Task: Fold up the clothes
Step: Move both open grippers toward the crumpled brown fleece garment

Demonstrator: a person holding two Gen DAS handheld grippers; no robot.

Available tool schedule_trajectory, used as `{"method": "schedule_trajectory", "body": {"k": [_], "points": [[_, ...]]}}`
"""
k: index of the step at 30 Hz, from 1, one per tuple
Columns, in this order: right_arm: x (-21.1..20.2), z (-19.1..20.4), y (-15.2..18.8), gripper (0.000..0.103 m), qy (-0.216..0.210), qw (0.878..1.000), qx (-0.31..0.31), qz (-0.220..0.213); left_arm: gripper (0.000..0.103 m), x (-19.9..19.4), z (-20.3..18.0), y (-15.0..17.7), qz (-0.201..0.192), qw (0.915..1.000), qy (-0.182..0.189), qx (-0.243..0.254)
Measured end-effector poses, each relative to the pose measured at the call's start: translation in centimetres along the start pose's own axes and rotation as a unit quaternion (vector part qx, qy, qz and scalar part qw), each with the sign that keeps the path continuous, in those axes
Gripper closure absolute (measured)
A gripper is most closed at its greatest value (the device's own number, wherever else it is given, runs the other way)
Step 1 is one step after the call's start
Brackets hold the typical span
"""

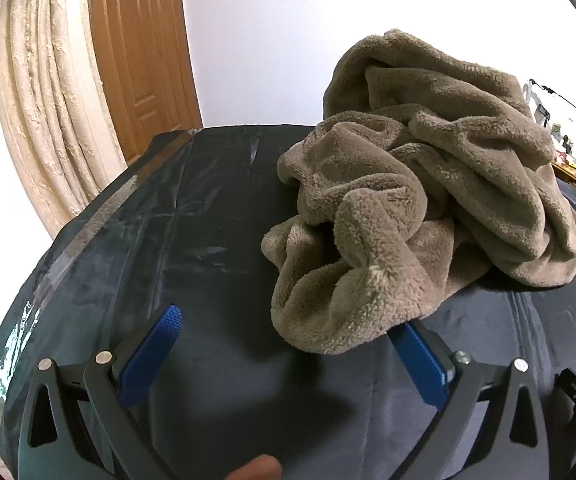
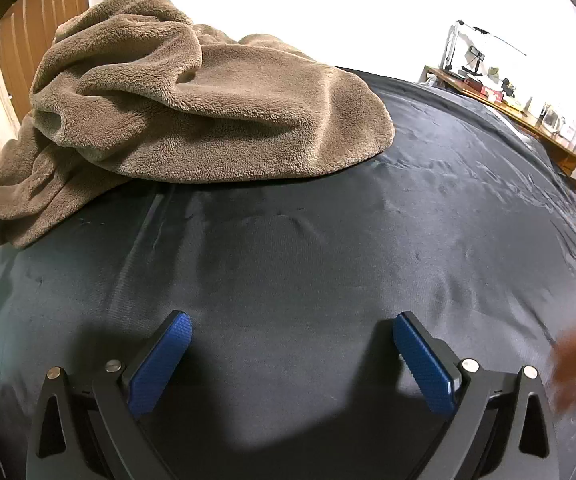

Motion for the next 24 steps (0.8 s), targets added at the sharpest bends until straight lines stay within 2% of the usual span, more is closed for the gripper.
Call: {"method": "schedule_trajectory", "body": {"k": [14, 24], "points": [[0.0, 0.1, 0.0, 0.000, 0.001, 1.000, 0.000, 0.000, 0.000, 2.0, 0.6, 0.5, 0.038, 0.9992, -0.005, -0.009], [0.2, -0.1, -0.3, 0.000, 0.005, 1.000, 0.006, 0.001, 0.000, 1.7, 0.5, 0.7, 0.042, 0.9991, -0.003, -0.006]]}}
Point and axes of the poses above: each gripper's, at about its wrist camera, not at the fingertips, and x roughly the way its jaws point, z to its left, y to its underside, the point moved 3 cm from there along x, roughly the way its jaws point, and after that the axes turned 9 degrees about y, right-handed, at the moved point
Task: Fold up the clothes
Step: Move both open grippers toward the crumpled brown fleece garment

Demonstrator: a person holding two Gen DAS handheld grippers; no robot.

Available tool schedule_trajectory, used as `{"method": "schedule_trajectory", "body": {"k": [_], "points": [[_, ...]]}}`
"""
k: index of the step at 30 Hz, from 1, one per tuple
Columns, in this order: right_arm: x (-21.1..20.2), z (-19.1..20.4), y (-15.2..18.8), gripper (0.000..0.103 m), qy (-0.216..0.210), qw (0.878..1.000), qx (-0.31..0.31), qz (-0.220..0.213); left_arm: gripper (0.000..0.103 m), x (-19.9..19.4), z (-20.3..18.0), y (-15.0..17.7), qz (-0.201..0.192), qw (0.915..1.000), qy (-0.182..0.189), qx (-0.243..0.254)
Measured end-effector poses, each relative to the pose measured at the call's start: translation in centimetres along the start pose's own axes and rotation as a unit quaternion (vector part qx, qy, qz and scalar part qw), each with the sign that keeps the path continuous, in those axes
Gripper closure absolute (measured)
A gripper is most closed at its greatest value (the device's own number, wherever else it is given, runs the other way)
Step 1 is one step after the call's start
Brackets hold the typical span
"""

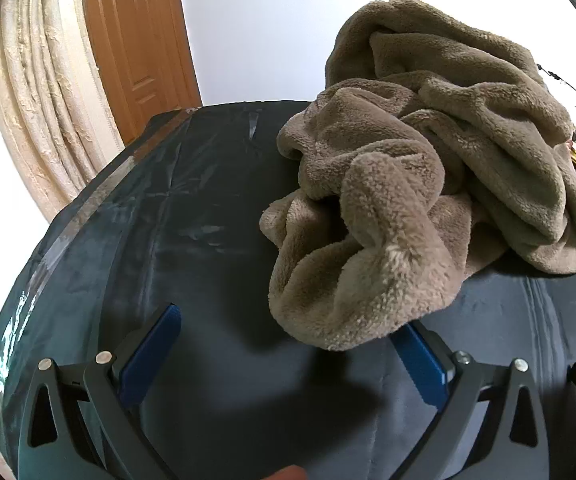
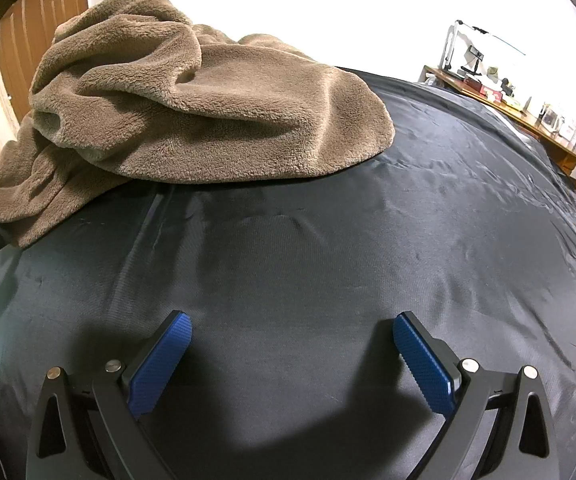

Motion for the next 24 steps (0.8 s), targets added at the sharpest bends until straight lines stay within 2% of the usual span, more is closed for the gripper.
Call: {"method": "schedule_trajectory", "body": {"k": [13, 24], "points": [[-0.6, 0.6, 0.4, 0.000, 0.004, 1.000, 0.005, 0.001, 0.000, 0.2, -0.6, 0.0, 0.014, 0.9999, -0.007, 0.000], [-0.3, 0.3, 0.2, 0.000, -0.003, 1.000, -0.005, 0.000, 0.000, 1.1, 0.0, 0.5, 0.054, 0.9981, 0.002, -0.028]]}}
Point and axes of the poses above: each gripper's, at about its wrist camera, not at the fingertips, and x roughly the way its jaws point, z to its left, y to its underside, the point moved 3 cm from there along x, roughly the way its jaws point, and after that the axes turned 9 degrees about y, right-handed, at the moved point
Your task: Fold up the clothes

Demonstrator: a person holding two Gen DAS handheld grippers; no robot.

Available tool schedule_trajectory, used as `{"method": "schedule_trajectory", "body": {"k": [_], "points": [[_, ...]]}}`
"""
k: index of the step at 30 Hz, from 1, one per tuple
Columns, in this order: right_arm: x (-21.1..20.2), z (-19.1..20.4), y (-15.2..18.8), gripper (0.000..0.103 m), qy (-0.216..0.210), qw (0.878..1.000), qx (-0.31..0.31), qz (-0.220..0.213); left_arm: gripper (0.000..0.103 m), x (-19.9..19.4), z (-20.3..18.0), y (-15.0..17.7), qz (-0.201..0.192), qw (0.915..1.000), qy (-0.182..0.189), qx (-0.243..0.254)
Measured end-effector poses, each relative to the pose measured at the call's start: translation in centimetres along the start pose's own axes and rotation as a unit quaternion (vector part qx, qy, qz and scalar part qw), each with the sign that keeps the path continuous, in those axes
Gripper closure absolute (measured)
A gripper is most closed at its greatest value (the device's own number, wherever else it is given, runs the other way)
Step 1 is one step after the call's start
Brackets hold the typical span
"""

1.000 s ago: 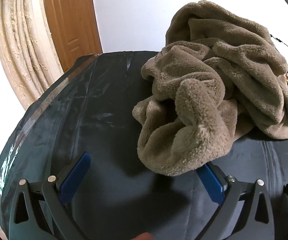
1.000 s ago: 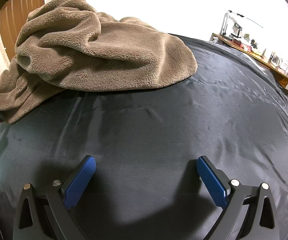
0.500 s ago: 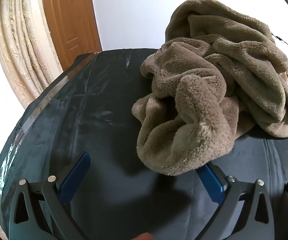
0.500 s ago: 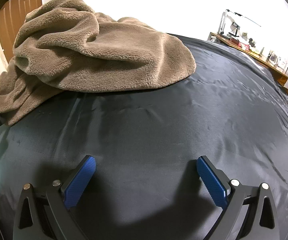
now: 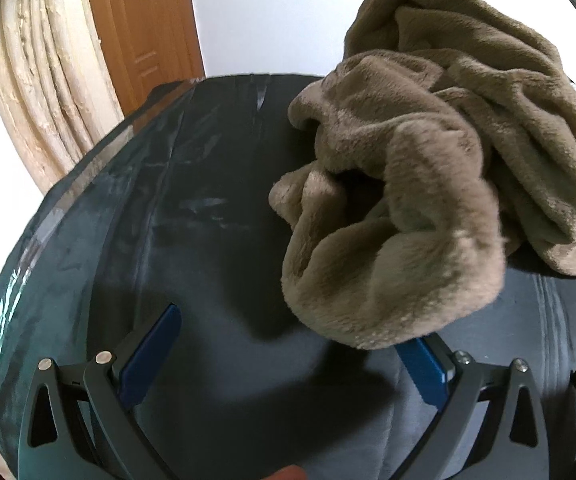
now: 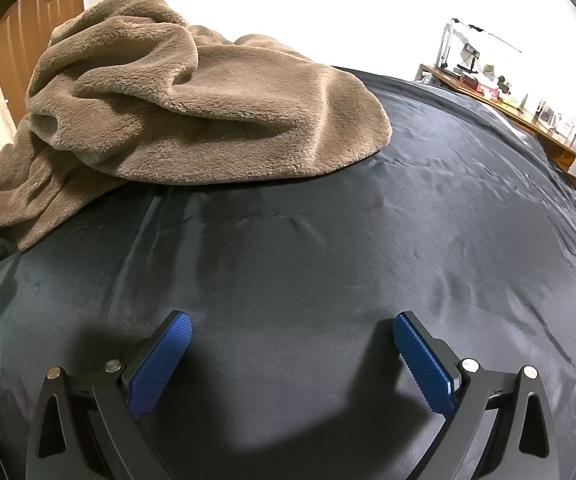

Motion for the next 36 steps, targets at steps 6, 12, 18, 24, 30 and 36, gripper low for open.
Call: {"method": "schedule_trajectory", "body": {"k": [6, 12, 18, 24, 30, 36], "points": [[0.5, -0.9, -0.5, 0.000, -0.022, 1.000, -0.010, 0.004, 0.000, 0.5, 0.7, -0.1, 0.003, 0.9999, -0.001, -0.011], [0.8, -3.5, -3.2, 0.000, -0.107, 0.991, 0.076, 0.009, 0.000, 0.8, 1.0, -0.2, 0.008, 0.9999, -0.001, -0.011], [-1.8, -4.0, -7.8, 0.000, -0.150, 0.983, 0.087, -0.065, 0.000, 1.1, 1.5, -0.4, 0.013, 0.9998, 0.001, -0.018], [-5.6, -1.5, -12.3, 0.000, -0.168, 0.971, 0.045, -0.166, 0.000, 1.4, 2.1, -0.6, 0.013, 0.9996, 0.003, -0.024], [-5.7, 2.4, -15.6, 0.000, -0.174, 0.963, 0.013, -0.204, 0.000, 1.5, 2.6, -0.9, 0.012, 0.9993, 0.009, -0.035], [-3.1, 4.1, -15.9, 0.000, -0.172, 0.967, 0.021, -0.187, 0.000, 1.6, 3.3, -0.9, 0.015, 0.9984, 0.016, -0.053]]}}
Point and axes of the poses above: each gripper's, at about its wrist camera, not at the fingertips, and x roughly the way its jaws point, z to its left, y to its underside, the point moved 3 cm from there along x, roughly the way its jaws point, and after that the axes turned 9 degrees about y, right-handed, at the moved point
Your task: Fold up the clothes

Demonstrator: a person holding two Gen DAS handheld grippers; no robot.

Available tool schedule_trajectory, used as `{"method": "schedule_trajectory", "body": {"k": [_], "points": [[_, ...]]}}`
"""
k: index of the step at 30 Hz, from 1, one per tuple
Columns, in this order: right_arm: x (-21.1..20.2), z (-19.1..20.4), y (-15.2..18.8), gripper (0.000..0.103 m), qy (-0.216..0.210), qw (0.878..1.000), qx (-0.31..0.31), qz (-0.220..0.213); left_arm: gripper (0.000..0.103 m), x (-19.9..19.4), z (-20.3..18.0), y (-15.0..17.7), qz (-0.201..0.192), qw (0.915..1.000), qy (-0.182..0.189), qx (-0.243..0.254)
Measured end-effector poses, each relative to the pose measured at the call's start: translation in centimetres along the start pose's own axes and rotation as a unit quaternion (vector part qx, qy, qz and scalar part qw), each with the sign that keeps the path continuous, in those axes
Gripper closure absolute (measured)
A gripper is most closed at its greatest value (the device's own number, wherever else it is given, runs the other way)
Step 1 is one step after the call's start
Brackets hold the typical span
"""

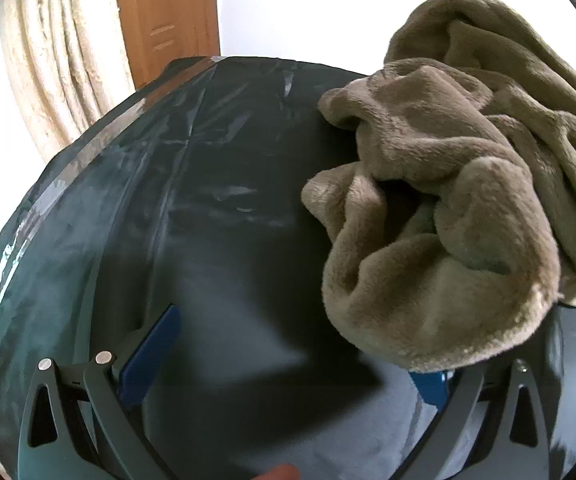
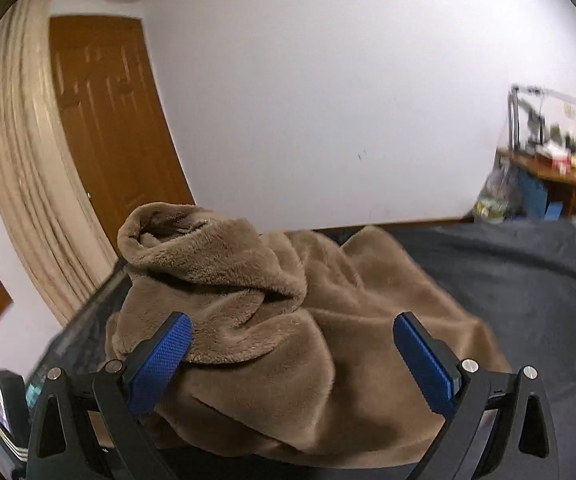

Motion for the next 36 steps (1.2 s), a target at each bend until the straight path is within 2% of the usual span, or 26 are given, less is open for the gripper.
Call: {"method": "schedule_trajectory", "body": {"k": [4, 8, 15, 23, 36], "points": [[1.4, 0.5, 1.0, 0.000, -0.006, 1.000, 0.003, 0.010, 0.000, 0.5, 0.3, 0.2, 0.012, 0.9999, 0.006, -0.010], [2.4, 1.2, 1.7, 0.000, 0.015, 0.999, -0.027, 0.021, 0.000, 0.5, 0.2, 0.3, 0.009, 0.9999, 0.002, -0.007], [5.0, 0.0, 3.4, 0.000, 0.021, 0.995, -0.036, 0.090, 0.000, 0.2, -0.4, 1.3, 0.008, 1.0000, -0.005, -0.001], [5.1, -2.3, 4.2, 0.000, 0.033, 0.992, -0.051, 0.110, 0.000, 0.7, -0.4, 0.7, 0.001, 0.9999, -0.007, 0.009], [6.5, -3.9, 4.9, 0.000, 0.066, 0.988, -0.099, 0.101, 0.000, 0.1, -0.6, 1.5, -0.010, 0.9997, -0.006, 0.021]]}}
Point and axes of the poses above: each gripper's, at about its wrist camera, not at the fingertips, and x roughly the way its jaws point, z to its left, y to its underside, the point moved 3 cm from there along x, roughly the way its jaws point, and after that the axes turned 9 degrees about y, right-handed, at the moved point
